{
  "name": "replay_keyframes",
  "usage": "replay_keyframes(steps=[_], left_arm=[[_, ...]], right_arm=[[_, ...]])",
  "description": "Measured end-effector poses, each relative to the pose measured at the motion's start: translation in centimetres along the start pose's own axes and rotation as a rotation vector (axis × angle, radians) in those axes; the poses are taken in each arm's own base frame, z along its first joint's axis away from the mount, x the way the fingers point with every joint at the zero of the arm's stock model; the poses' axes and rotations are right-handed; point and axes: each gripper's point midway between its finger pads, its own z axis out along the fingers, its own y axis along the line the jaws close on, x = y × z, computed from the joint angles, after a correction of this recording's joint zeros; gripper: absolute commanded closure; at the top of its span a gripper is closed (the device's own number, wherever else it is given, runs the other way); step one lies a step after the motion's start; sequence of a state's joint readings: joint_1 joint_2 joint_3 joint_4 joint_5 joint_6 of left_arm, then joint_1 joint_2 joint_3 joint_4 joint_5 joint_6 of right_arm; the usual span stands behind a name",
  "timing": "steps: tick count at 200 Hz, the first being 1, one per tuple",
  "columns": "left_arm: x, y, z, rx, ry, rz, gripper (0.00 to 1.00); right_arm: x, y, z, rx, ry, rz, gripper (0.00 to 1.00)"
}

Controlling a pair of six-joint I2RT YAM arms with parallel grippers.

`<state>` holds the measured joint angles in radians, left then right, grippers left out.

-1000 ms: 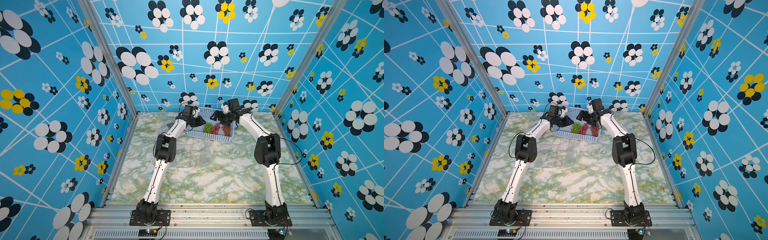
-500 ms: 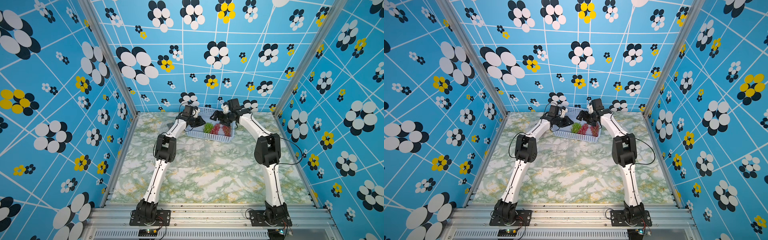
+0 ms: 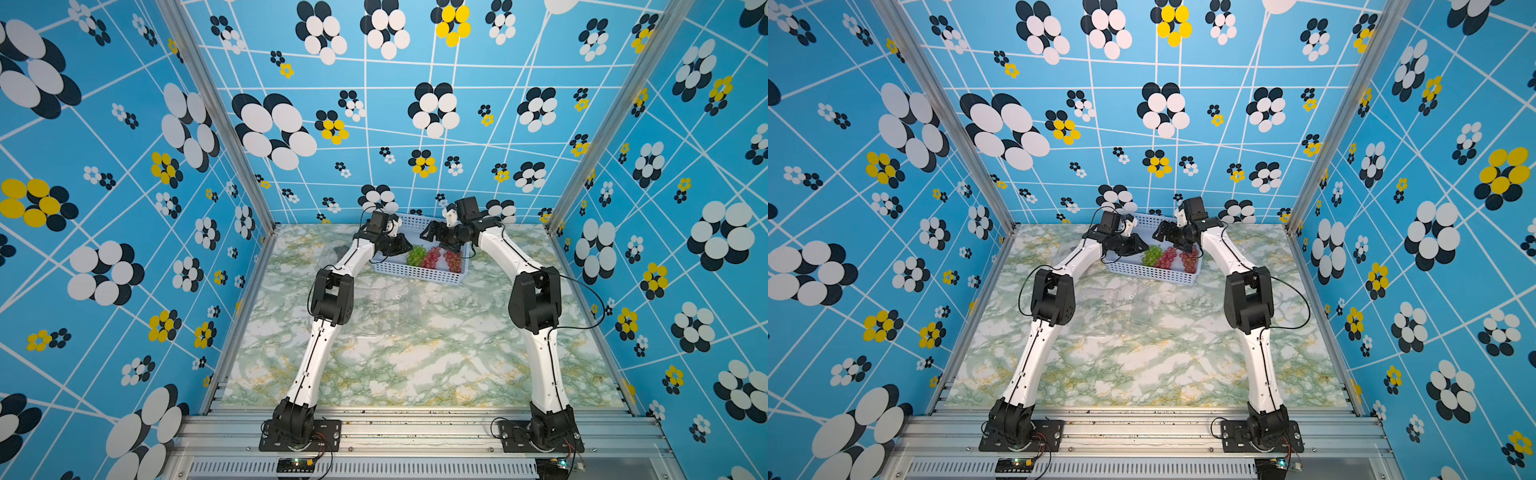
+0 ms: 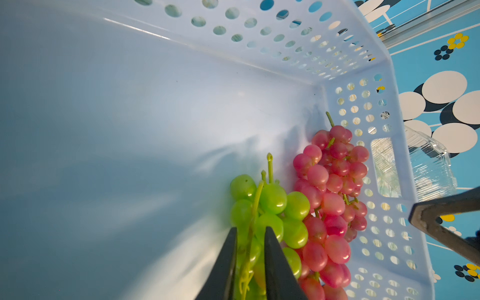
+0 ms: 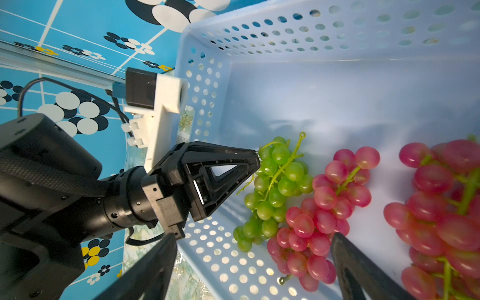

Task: Pack grapes into containers
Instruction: Pick up the grape from the basket.

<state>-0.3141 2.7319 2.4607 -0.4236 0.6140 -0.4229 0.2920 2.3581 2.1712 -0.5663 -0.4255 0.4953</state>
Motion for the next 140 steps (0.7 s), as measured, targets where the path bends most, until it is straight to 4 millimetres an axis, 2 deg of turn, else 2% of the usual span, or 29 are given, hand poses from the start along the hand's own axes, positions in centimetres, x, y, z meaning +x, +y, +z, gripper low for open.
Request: replay_keyframes(steps=[140], left_arm=[[0.08,0.03,0.02,-0.001,0.002,0.004,1.0]], right_arm=[[0.03,0.04,0.03,-0.003,0.001,0.01,0.06]])
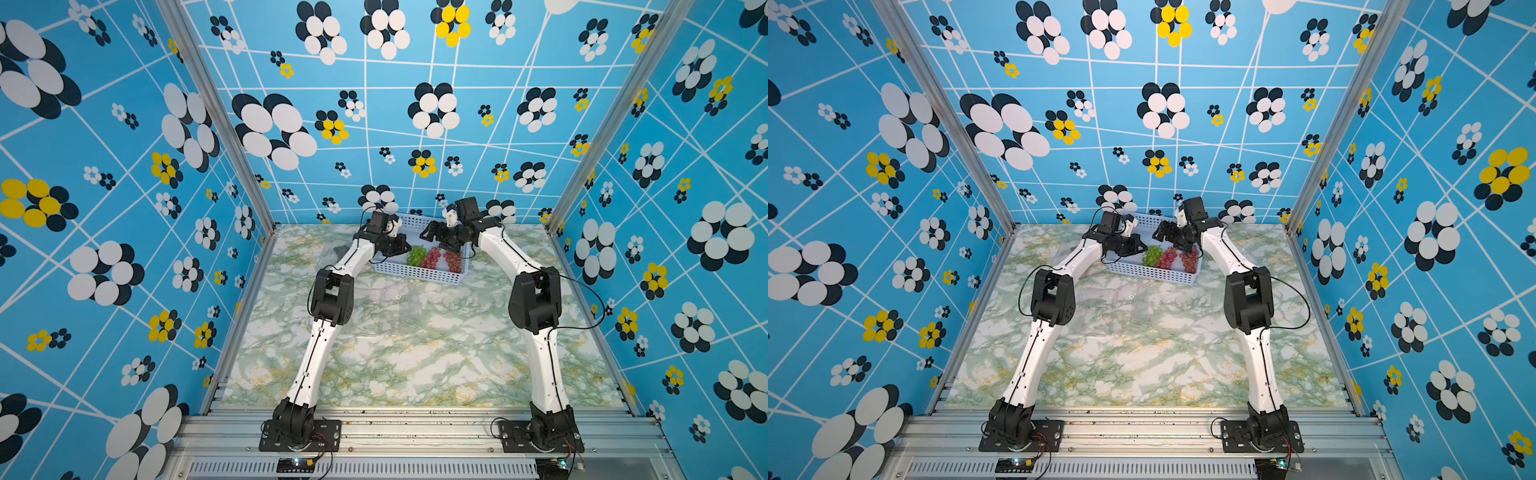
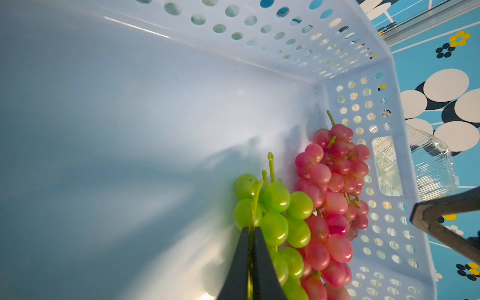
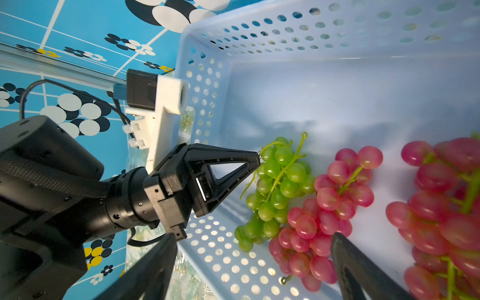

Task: Pack grapes into containers
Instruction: Pick up the grape from the basket.

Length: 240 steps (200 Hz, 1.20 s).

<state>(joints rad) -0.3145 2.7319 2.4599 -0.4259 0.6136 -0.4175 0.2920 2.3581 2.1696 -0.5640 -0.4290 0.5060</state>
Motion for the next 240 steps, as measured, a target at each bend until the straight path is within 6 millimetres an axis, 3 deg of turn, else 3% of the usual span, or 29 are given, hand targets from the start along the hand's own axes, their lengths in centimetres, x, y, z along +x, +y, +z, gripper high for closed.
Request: replay_keyframes(steps=[54,106,138,198,240], left_arm=[[-0.3,-0.8,-0.9,0.0,-0.001,0.004,1.0],[-2.3,-4.7,-4.6,0.012,-0.05,0.065,1.0],[-3.3,-7.5,-6.8,0.021,-0.083,0.114,1.0],[-3.3,-11.4,-11.0,0.003,-0.101,0.163,1.0],[-2.6,-13.8,-15.0,-0.021,-0.119,0.188,1.0]], right_arm=[[0.4,-0.1,0.2,0.003,0.01,0.001,0.06],[2.3,-0.3,-0.1,0.023,0.045,0.011,0.06],[2.6,0.6,-2.1,0.022,0.031,0.003,0.04],[2.5,3.9,-7.6,0.005,-0.048,-0.039,0.01],[3.7,3.9,-9.7,0.029,-0.067,-0.046,0.01]])
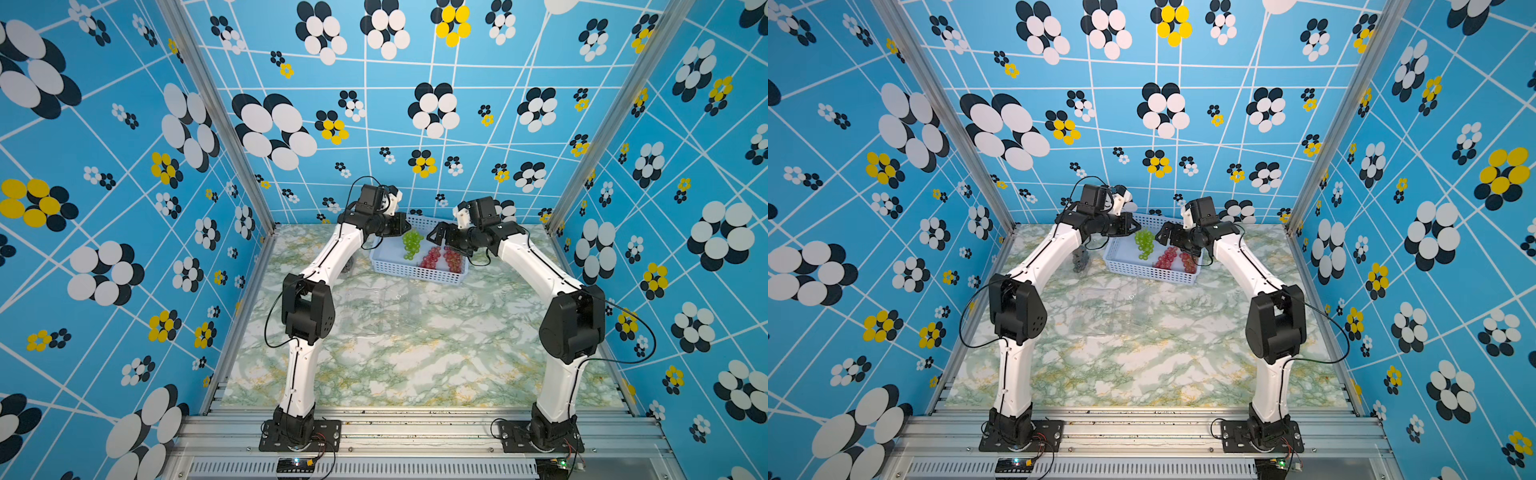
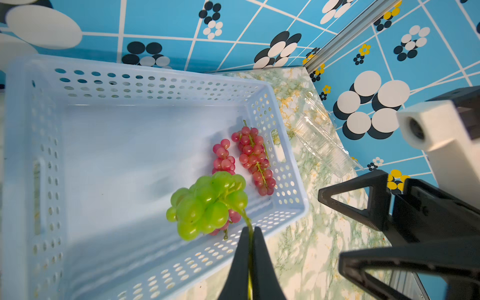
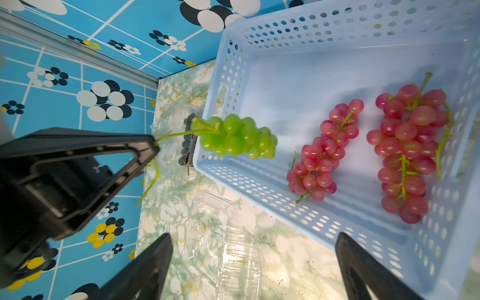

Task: Pack grapes into containers
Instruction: Pick up the grape from the basket, then place the grape into the packing box.

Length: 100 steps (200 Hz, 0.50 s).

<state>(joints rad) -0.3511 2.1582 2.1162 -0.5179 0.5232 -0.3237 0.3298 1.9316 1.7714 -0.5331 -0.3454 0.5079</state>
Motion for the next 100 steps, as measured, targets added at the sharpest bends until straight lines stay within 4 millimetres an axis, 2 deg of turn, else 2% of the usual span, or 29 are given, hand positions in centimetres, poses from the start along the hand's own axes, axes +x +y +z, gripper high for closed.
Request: replay_keyframes(steps=[22,45,77,100], left_arm=[[-0.1,-1.9,-2.4,0.003,-0.016,0.019,1.0],[0.1,-4.1,-4.8,0.007,-0.033,0.043,1.0],[2.0,-6.5,-8.2,-0.003,-0.032,0.056,1.0],[4.1,-7.2,-10.4,-0.025,-0.026,0.058,1.0]], right_arm=[[1.1,-0.1,-0.9,0.018,0.005,-0.007,0.01],[2.5,0.9,-1.9,0.018,0.009,-0.037,0.01],[5.1,2.8,-3.5,0.003,0.022,-0.084,0.01],[6.5,3.4,-4.5,0.001,0.022,-0.102,0.01]])
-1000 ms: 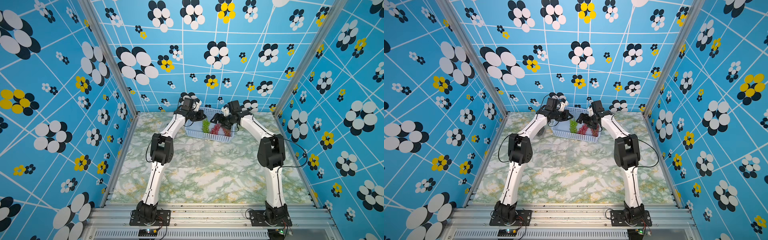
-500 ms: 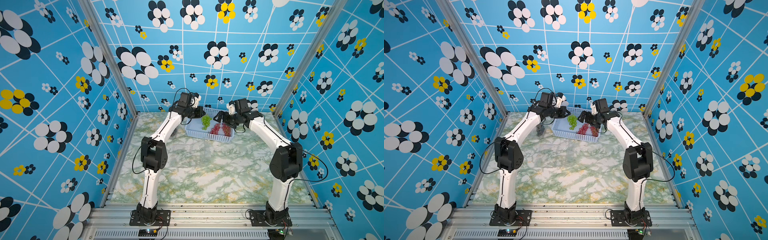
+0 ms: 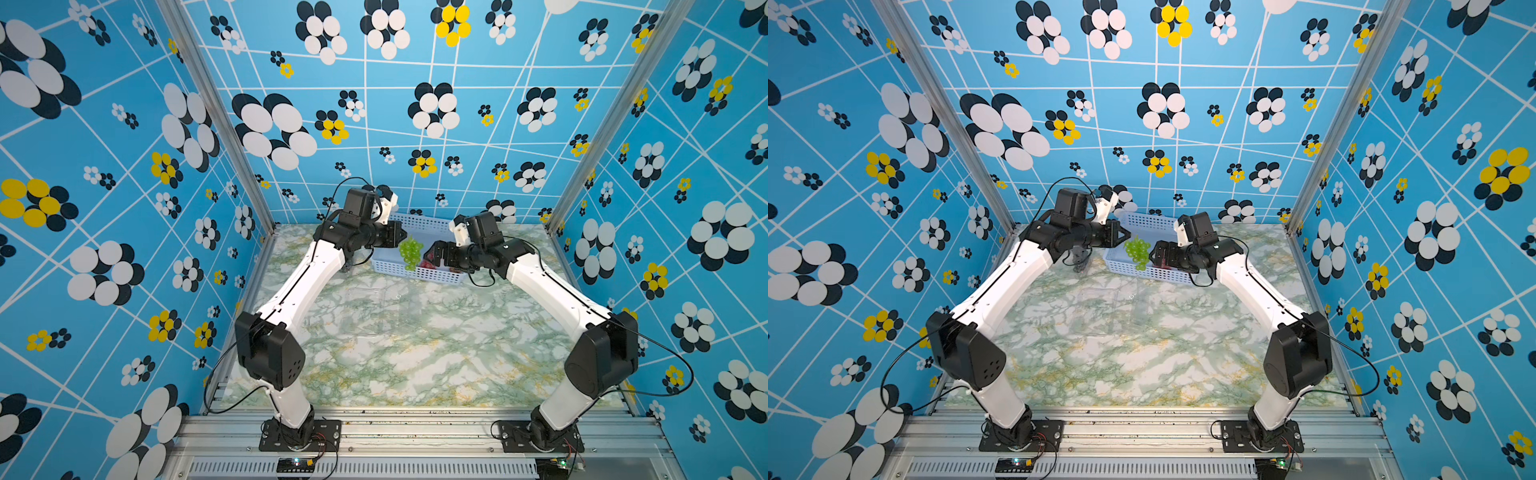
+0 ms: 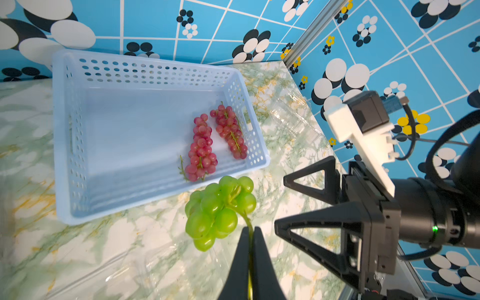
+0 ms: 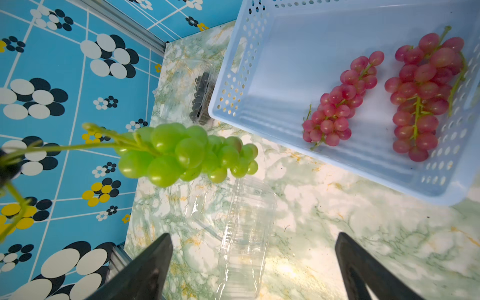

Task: Pack grapes into containers
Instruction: Place the grape into the packing box.

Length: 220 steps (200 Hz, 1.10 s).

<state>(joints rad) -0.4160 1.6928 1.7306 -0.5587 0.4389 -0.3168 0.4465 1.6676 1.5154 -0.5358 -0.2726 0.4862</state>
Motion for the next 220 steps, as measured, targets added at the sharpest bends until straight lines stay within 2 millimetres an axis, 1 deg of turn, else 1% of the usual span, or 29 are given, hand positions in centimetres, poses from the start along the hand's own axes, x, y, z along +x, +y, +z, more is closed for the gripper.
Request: replay_keyframes(steps=[29,45,59,83,105,133,145,161,195,213,220], left_arm=[[3.2,-0.3,-2.2,-0.02,0.018,-0.009,1.0],[5.0,-0.4,-2.9,-0.03,0.033,-0.012,1.0],[6.4,-0.8,-3.3,-0.031,0.049,-0.008,1.0],[7.8,-1.5,-4.0,-0.026,0.055,0.007,1.0],[7.9,-1.7,-4.4,-0.03,0.047,0.012,1.0],[8.0,-1.6,-4.3,-0.033,0.048,0.002,1.0],[8.4,-1.4,-4.0,-0.032,0.05,-0.007,1.0],[9.7,-0.9,-3.5,-0.039,0.074,-0.022,1.0],[13.6,0.4,-1.8,-0.049,0.153,-0.067,1.0],[14.6,0.8,-1.1,-0.052,0.169,-0.085,1.0],[14.8,0.9,-0.8,-0.049,0.169,-0.088,1.0]], right_arm=[[1.2,-0.3,-1.0,0.009,-0.002,0.001,0.01],[2.0,-0.7,-1.2,0.019,0.002,0.005,0.01],[2.7,-0.6,-1.3,0.022,0.003,0.005,0.01],[4.1,0.1,-1.0,0.019,0.022,-0.009,0.01],[5.0,0.5,-0.8,0.023,0.036,-0.02,0.01],[5.7,0.4,-0.6,0.03,0.044,-0.022,0.01],[5.8,0.2,-0.6,0.038,0.042,-0.02,0.01],[5.9,0.1,-0.7,0.044,0.04,-0.02,0.01],[5.7,0.0,-0.6,0.048,0.033,-0.021,0.01],[5.8,-0.1,-0.5,0.048,0.029,-0.018,0.01],[5.9,-0.2,-0.4,0.053,0.031,-0.017,0.01]])
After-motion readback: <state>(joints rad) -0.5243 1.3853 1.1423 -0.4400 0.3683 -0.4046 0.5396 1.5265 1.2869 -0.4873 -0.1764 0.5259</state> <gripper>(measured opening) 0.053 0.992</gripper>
